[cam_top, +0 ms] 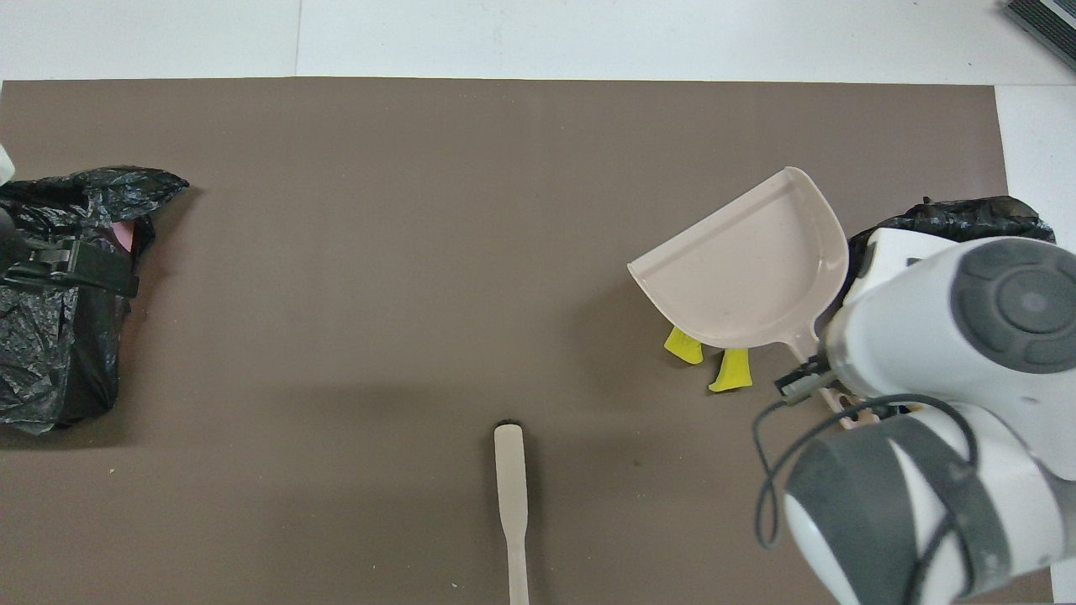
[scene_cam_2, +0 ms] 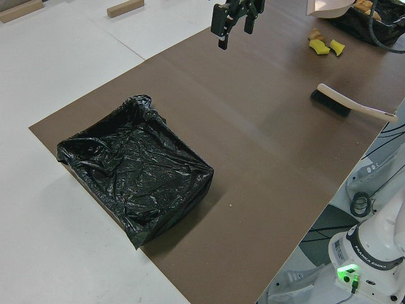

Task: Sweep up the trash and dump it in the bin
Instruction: 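Bring the empty dustpan back to the table center with the right gripper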

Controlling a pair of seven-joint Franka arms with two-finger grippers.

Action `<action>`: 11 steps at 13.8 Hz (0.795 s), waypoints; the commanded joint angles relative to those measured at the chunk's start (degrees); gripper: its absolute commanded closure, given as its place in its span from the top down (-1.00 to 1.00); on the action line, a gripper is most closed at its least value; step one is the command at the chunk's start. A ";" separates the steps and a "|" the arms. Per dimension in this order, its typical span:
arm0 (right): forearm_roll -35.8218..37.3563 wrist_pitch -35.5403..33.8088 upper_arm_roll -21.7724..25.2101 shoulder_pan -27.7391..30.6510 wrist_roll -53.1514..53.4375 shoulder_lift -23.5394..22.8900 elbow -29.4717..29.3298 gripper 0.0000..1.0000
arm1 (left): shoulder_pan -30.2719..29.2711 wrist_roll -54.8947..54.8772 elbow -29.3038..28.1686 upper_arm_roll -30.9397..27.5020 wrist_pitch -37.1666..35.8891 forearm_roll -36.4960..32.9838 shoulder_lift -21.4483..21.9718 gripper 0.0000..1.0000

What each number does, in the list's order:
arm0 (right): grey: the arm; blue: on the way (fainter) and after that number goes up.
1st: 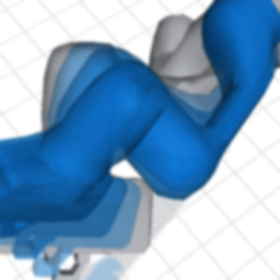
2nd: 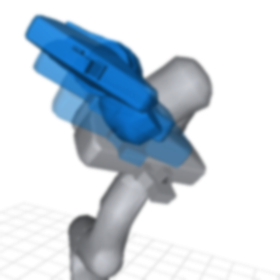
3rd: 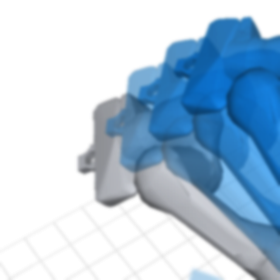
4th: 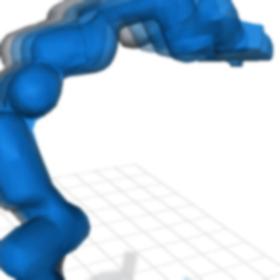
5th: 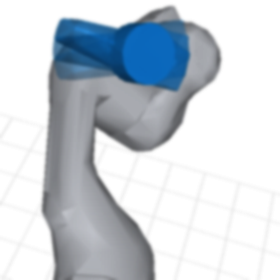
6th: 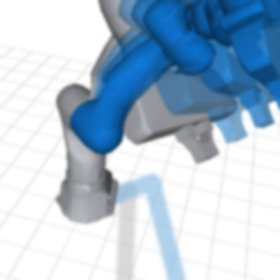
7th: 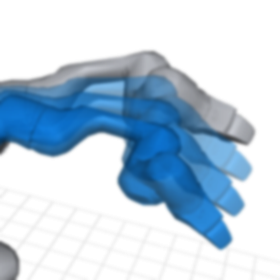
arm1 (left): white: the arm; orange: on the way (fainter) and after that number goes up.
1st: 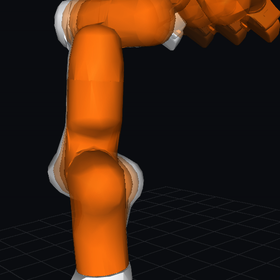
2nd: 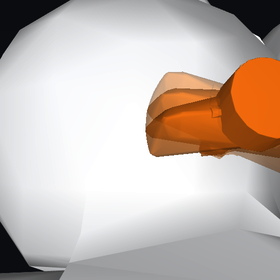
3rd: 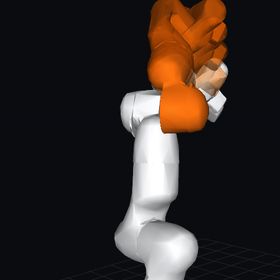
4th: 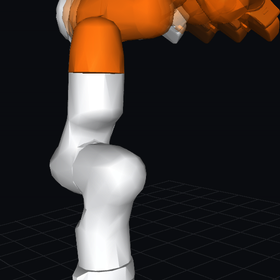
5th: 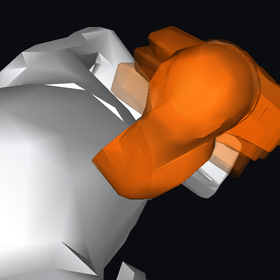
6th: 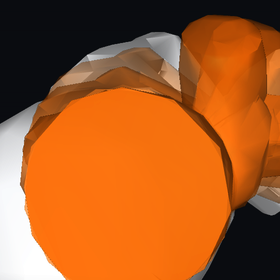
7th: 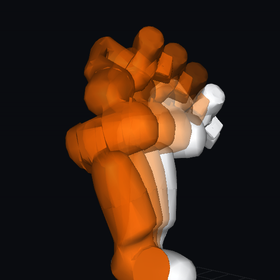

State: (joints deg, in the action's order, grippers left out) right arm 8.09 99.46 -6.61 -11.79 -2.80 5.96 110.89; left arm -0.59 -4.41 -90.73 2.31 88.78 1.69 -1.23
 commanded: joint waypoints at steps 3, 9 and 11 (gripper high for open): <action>-9.74 10.38 -0.07 -8.33 22.18 -15.17 -8.57 -1.00 | -0.03 0.55 -3.66 0.94 -0.89 -2.83 3.86 1.00; -9.32 14.35 0.02 -18.09 41.71 -39.06 -32.18 -1.00 | 0.24 0.90 -3.84 1.03 -1.33 -2.22 4.31 1.00; -10.37 16.88 -0.07 -18.01 42.61 -40.33 -33.37 -1.00 | 0.24 0.64 -3.93 1.03 -1.33 -1.95 4.22 1.00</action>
State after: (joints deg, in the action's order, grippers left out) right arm -0.78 115.50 -6.79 -30.41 38.42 -30.73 83.18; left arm -0.50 -4.22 -92.83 3.25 87.30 0.29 1.62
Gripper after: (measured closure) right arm 0.683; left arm 0.000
